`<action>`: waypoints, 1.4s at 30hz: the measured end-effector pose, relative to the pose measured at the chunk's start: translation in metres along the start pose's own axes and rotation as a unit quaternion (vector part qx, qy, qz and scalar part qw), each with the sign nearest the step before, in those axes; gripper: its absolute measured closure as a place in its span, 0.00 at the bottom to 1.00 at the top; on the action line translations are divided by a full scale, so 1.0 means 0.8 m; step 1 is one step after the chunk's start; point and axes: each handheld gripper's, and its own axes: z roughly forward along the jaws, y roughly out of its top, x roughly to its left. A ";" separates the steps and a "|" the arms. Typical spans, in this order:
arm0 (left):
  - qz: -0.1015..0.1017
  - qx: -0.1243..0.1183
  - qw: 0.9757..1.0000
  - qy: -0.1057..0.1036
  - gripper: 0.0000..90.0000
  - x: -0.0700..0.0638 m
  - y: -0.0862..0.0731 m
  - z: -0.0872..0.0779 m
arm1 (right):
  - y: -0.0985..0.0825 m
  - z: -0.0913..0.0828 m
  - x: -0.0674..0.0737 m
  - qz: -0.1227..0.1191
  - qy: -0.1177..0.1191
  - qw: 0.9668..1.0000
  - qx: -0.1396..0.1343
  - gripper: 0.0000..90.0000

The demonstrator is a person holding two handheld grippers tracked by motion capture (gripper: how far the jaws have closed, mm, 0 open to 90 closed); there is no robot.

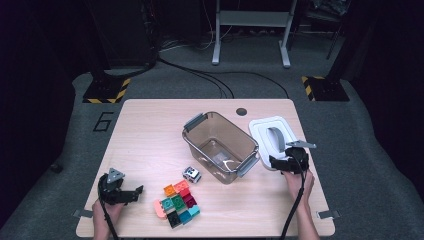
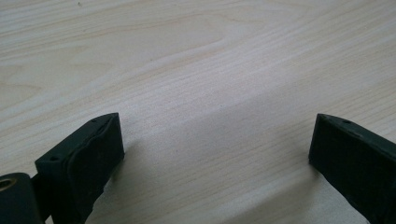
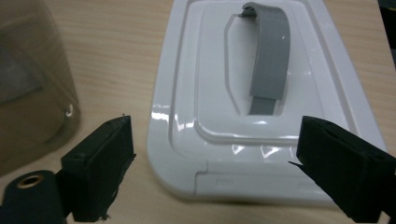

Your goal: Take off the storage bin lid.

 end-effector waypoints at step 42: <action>0.011 -0.013 0.999 -0.052 0.02 -0.061 0.070 -0.021 | -0.098 -0.019 0.000 -0.023 -0.004 0.999 0.028 0.00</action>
